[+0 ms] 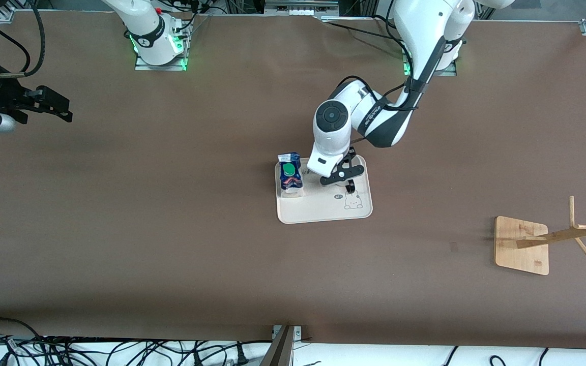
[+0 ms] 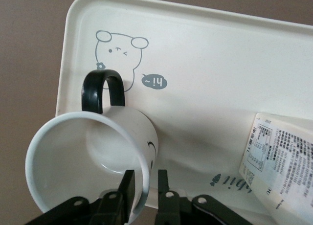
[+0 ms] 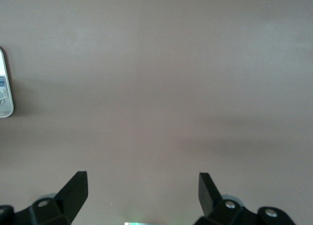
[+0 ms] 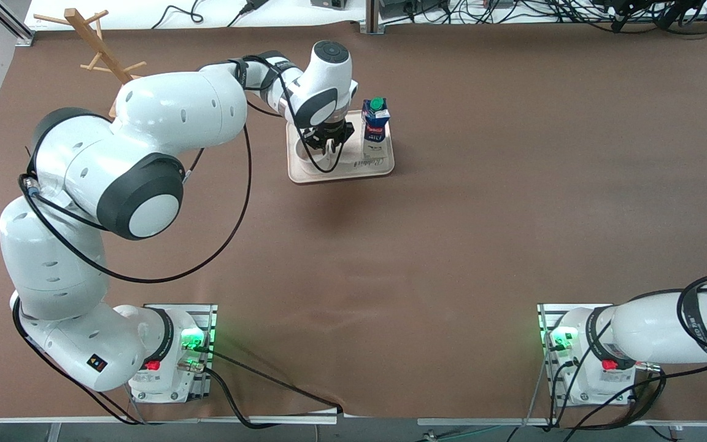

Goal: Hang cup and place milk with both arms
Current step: 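Lower the left gripper onto the white mug's rim on the tray, then grasp the mug rim with the left gripper and lift it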

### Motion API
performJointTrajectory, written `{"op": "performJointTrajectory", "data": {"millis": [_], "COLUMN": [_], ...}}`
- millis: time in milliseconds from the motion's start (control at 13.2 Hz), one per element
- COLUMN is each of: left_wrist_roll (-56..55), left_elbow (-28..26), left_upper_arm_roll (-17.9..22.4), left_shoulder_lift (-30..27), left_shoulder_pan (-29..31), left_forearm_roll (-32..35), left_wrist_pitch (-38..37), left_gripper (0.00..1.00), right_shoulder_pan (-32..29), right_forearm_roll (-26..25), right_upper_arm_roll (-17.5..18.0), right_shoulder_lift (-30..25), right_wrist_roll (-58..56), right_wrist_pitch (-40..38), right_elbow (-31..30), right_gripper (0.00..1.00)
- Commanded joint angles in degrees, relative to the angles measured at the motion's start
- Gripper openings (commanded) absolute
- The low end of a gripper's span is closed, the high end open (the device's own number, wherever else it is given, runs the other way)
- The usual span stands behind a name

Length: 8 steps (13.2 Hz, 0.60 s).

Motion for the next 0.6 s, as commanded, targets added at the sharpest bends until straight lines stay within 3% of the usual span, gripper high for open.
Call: {"op": "performJointTrajectory", "data": {"millis": [0,302,528], "left_wrist_roll": [-1.0,1.01,13.37], "left_elbow": [-0.21,0.75,10.03], "left_upper_arm_roll": [0.64,1.78,2.14], "left_shoulder_lift": [-0.38,-5.45,-8.81], "left_shoulder_pan": [-0.77,0.46,7.03], "left_forearm_roll": [1.28,1.37,1.28], "left_wrist_pitch": [0.77,-2.72,-16.93], "left_gripper": [0.0,0.0,0.0], "right_shoulder_pan": [-0.13,0.04,0.74], "right_forearm_roll": [-0.23,-0.49,-0.31], "right_upper_arm_roll": [0.2,0.46,0.46], "right_shoulder_lift": [0.2,0.11,0.72], "right_wrist_roll": [-0.21,-0.3,-1.35], "right_wrist_pitch": [-0.65,-0.13,0.49], "right_elbow": [0.9,0.98,0.98], "right_gripper": [1.0,1.0,1.0]}}
